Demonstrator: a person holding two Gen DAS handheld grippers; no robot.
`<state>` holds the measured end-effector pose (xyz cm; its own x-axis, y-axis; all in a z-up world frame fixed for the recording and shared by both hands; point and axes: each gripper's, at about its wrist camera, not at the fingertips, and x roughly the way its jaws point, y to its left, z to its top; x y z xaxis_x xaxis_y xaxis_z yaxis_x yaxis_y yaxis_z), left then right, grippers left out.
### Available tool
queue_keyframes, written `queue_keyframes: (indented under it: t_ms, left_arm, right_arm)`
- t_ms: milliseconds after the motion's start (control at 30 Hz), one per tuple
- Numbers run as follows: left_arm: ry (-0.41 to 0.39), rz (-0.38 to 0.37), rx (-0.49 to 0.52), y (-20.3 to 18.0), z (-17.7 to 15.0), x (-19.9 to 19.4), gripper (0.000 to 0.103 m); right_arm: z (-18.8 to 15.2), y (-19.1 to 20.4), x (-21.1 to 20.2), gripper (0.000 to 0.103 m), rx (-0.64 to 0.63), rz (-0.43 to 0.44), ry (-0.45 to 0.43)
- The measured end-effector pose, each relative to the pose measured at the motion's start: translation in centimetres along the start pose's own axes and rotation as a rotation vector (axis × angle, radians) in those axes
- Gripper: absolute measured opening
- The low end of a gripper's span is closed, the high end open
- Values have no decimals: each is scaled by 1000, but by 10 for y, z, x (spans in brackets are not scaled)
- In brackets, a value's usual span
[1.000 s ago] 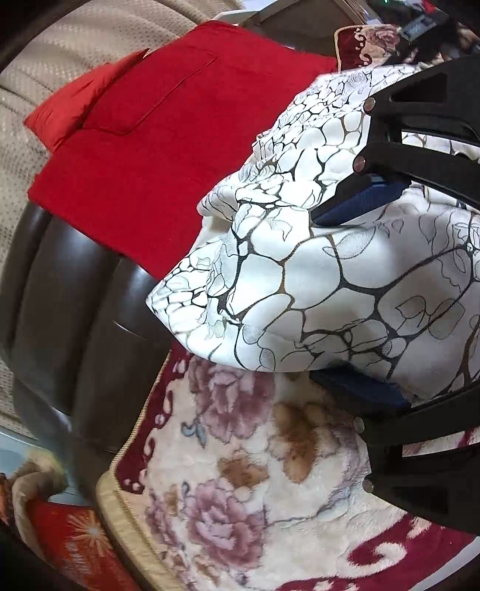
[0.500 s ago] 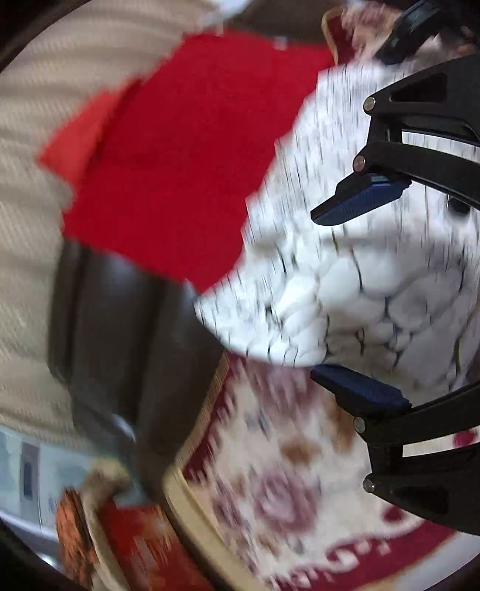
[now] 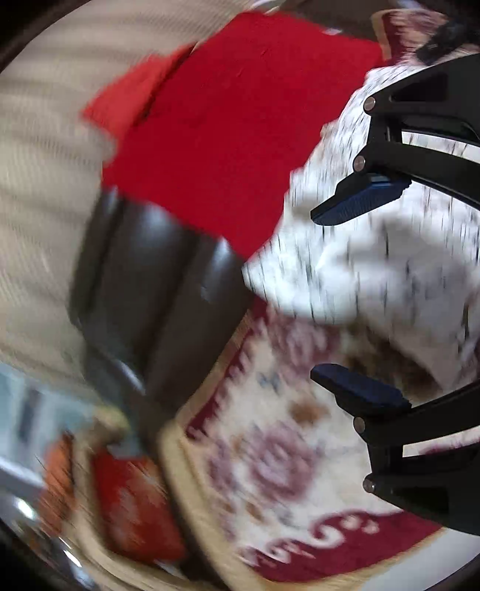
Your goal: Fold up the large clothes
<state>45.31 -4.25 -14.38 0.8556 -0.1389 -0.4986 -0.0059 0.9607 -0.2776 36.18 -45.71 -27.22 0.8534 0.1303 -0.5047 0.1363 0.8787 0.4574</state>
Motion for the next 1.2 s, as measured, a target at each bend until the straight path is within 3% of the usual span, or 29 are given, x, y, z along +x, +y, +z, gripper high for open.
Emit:
queue_keyframes:
  t_ms: [100, 167, 200, 267, 333, 433, 633, 833, 967, 1133, 1200]
  left_arm:
    - [10, -89, 154, -38, -9, 3, 78]
    - [74, -95, 194, -49, -19, 21, 78]
    - [122, -72, 204, -50, -23, 34, 78]
    - [295, 26, 221, -46, -39, 73, 78]
    - [351, 67, 241, -42, -52, 92, 80]
    - [323, 98, 310, -52, -53, 89, 86]
    - [304, 94, 318, -50, -56, 91, 87]
    - [293, 86, 352, -51, -59, 89, 89]
    - [290, 83, 356, -53, -60, 87, 89]
    - [288, 74, 362, -52, -60, 88, 90]
    - [287, 74, 363, -52, -60, 87, 90]
  right_arm:
    - [0, 1, 3, 38, -8, -35, -1]
    - [-2, -6, 14, 38, 12, -64, 39]
    - [-4, -11, 21, 38, 26, -86, 72]
    - [-8, -19, 31, 37, 46, -96, 116]
    - [-7, -18, 30, 37, 39, -94, 114]
    - [-1, -9, 25, 38, -1, -119, 105]
    - [27, 22, 23, 39, -36, -80, 53]
    - [18, 14, 71, 40, -8, -172, 206]
    - [26, 26, 58, 39, -30, -171, 147]
    - [43, 21, 37, 39, -15, -243, 38]
    - [43, 2, 48, 39, 38, -278, 94]
